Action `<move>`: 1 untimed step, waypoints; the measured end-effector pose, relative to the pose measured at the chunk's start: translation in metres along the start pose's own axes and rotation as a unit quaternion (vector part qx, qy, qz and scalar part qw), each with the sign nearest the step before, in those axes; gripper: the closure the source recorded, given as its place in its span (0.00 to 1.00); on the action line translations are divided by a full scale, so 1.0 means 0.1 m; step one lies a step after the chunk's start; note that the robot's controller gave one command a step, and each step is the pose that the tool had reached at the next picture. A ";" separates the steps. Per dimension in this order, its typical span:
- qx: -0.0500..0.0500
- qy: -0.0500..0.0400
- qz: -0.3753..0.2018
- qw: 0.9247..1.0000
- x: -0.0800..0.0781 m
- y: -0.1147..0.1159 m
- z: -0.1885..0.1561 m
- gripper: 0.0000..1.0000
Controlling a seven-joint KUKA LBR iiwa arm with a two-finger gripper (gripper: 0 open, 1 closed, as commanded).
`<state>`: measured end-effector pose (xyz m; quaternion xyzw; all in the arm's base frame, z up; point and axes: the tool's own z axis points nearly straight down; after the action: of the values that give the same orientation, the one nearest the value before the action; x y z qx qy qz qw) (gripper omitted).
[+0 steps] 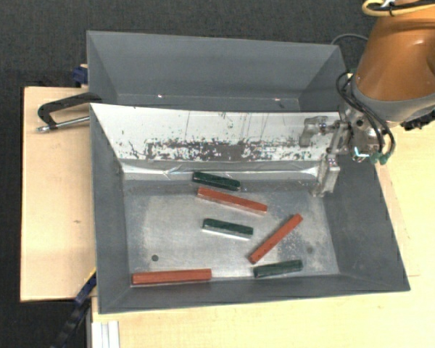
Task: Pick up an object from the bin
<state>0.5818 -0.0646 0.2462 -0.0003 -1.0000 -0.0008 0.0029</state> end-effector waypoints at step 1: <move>0.001 -0.004 -0.001 1.000 -0.01 0.00 -0.05 0.00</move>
Offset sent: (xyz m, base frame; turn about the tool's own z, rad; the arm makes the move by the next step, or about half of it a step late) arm -0.0789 -0.0093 -0.0871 -0.0465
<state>0.5832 -0.0644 0.2511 0.0003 -1.0000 -0.0003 -0.0016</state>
